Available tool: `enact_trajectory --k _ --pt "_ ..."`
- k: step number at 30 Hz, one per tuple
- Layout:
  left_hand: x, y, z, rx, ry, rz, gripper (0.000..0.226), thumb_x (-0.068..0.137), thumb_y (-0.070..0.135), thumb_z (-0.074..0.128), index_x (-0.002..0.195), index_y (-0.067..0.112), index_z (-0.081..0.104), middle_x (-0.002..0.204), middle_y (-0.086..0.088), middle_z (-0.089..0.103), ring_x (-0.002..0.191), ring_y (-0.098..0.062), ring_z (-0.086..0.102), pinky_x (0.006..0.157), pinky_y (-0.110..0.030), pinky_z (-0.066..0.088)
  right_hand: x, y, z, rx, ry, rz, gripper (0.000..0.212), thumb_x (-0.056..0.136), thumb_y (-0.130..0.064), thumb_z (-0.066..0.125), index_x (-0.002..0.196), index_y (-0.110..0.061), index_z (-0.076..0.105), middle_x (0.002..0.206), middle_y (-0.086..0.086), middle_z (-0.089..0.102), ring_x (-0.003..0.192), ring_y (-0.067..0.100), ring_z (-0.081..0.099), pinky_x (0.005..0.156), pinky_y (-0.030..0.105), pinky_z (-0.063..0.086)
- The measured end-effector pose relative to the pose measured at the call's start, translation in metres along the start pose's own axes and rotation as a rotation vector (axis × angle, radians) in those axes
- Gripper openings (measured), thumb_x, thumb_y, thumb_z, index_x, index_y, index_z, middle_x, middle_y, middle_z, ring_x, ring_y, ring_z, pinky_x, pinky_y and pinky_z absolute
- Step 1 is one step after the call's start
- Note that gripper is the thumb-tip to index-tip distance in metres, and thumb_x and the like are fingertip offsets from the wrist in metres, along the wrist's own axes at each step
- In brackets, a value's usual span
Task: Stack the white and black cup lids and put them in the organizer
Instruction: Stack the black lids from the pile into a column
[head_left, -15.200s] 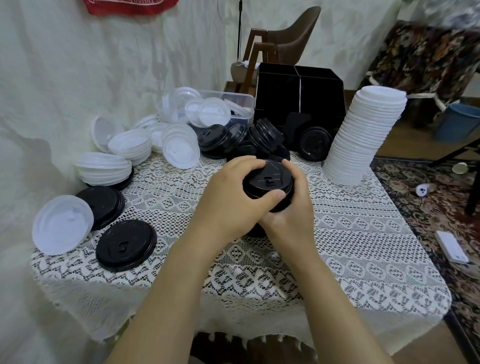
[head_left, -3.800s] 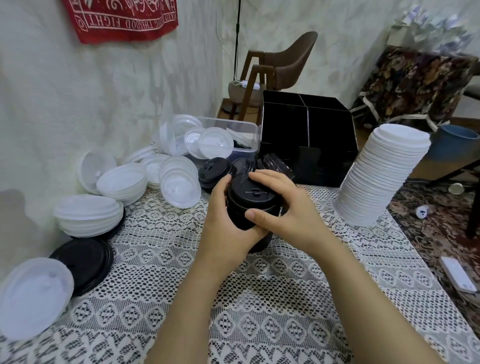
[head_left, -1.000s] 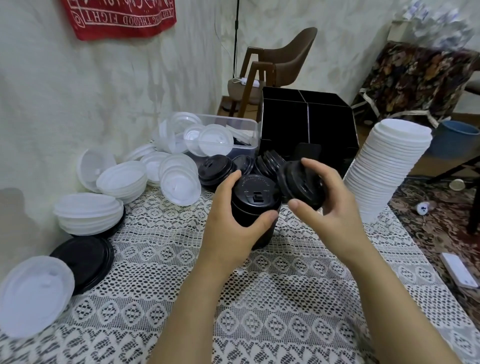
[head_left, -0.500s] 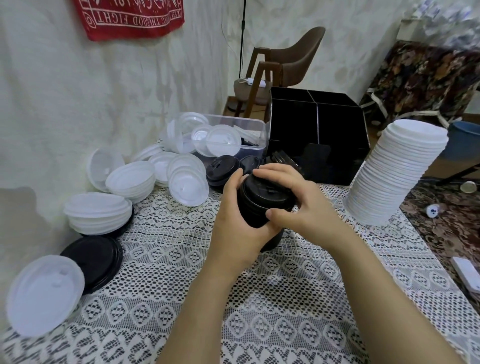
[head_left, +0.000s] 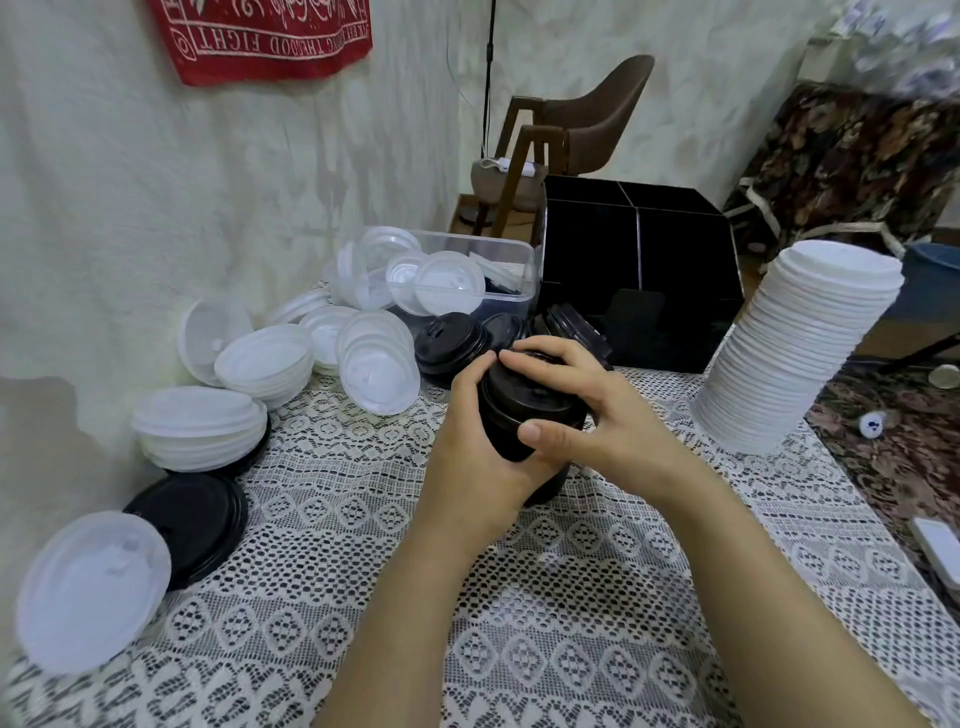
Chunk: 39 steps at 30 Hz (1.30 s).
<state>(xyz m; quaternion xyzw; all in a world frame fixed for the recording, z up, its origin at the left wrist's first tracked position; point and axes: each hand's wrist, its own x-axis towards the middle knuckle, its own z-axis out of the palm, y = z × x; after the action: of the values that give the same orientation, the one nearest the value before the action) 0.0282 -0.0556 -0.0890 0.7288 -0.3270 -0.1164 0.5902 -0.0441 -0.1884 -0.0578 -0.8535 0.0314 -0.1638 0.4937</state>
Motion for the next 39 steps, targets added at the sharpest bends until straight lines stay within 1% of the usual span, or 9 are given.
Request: enact_trajectory --k 7,13,16,17,19,25,29,34,39 --pt "0.001 -0.001 -0.001 -0.001 -0.025 -0.028 0.079 0.07 0.024 0.083 0.128 0.045 0.034 0.112 0.025 0.054 0.099 0.014 0.055 0.075 -0.007 0.047 -0.002 0.006 0.011 -0.011 0.108 -0.048 0.049 0.074 -0.03 0.073 0.12 -0.04 0.06 0.135 -0.01 0.047 0.127 -0.004 0.045 0.104 0.015 0.039" --pt "0.0 0.003 -0.024 0.07 -0.174 -0.075 0.08 0.071 0.031 0.073 0.137 0.045 0.032 0.129 0.022 0.052 0.118 0.006 0.051 0.1 -0.028 0.046 -0.005 0.015 0.017 0.094 0.2 -0.052 0.051 0.066 -0.03 0.079 0.112 -0.032 0.056 0.131 -0.018 0.053 0.122 0.0 0.052 0.1 0.019 0.042" --pt "0.011 0.011 -0.049 0.138 -0.115 -0.055 0.068 0.082 0.012 0.061 0.14 0.04 0.036 0.133 0.025 0.041 0.108 0.022 0.043 0.099 -0.016 0.04 -0.005 0.02 0.02 0.111 0.216 -0.043 0.053 0.065 -0.042 0.077 0.114 -0.034 0.057 0.131 -0.024 0.051 0.125 0.0 0.05 0.105 0.025 0.042" --pt "0.018 0.015 -0.054 0.21 -0.069 -0.046 0.064 0.086 0.009 0.059 0.14 0.036 0.038 0.13 0.024 0.039 0.098 0.021 0.044 0.09 -0.011 0.039 -0.004 0.02 0.02 0.114 0.222 -0.044 0.053 0.065 -0.043 0.076 0.114 -0.035 0.057 0.133 -0.023 0.05 0.126 0.0 0.049 0.106 0.028 0.042" --pt "0.041 0.018 -0.057 0.341 -0.011 -0.018 0.059 0.088 0.007 0.056 0.141 0.028 0.041 0.129 0.016 0.042 0.104 0.008 0.039 0.085 -0.011 0.03 -0.004 0.021 0.022 0.122 0.232 -0.049 0.053 0.065 -0.043 0.076 0.114 -0.036 0.057 0.134 -0.019 0.05 0.127 0.001 0.049 0.107 0.03 0.042" --pt "0.101 -0.002 -0.051 0.608 -0.196 0.032 0.074 0.081 0.004 0.06 0.148 0.019 0.032 0.153 -0.003 0.03 0.138 -0.019 0.033 0.103 -0.022 0.027 -0.005 0.022 0.024 0.127 0.24 -0.061 0.053 0.066 -0.042 0.075 0.115 -0.035 0.056 0.135 -0.016 0.049 0.128 0.004 0.048 0.108 0.033 0.041" --pt "0.12 -0.012 -0.05 0.875 -0.33 0.036 0.084 0.078 0.014 0.066 0.148 0.037 0.026 0.155 -0.001 0.024 0.135 -0.027 0.037 0.109 -0.039 0.028 -0.005 0.022 0.024 0.136 0.24 -0.069 0.052 0.068 -0.042 0.074 0.116 -0.035 0.056 0.133 -0.021 0.049 0.127 0.004 0.049 0.106 0.028 0.042" --pt "0.129 -0.011 -0.058 0.918 -0.377 0.034 0.079 0.073 0.019 0.072 0.138 0.043 0.034 0.143 0.005 0.038 0.125 -0.03 0.04 0.105 -0.045 0.036 -0.005 0.023 0.024 0.155 0.233 -0.067 0.052 0.068 -0.042 0.073 0.116 -0.034 0.056 0.131 -0.024 0.049 0.125 0.003 0.05 0.103 0.024 0.043" --pt "0.12 -0.007 -0.06 1.061 -0.246 0.041 0.076 0.071 0.066 0.067 0.135 0.037 0.039 0.131 0.002 0.051 0.124 -0.025 0.044 0.099 -0.046 0.036 -0.005 0.023 0.024 0.158 0.233 -0.071 0.051 0.068 -0.043 0.072 0.116 -0.034 0.055 0.129 -0.028 0.048 0.124 0.002 0.05 0.1 0.018 0.042"
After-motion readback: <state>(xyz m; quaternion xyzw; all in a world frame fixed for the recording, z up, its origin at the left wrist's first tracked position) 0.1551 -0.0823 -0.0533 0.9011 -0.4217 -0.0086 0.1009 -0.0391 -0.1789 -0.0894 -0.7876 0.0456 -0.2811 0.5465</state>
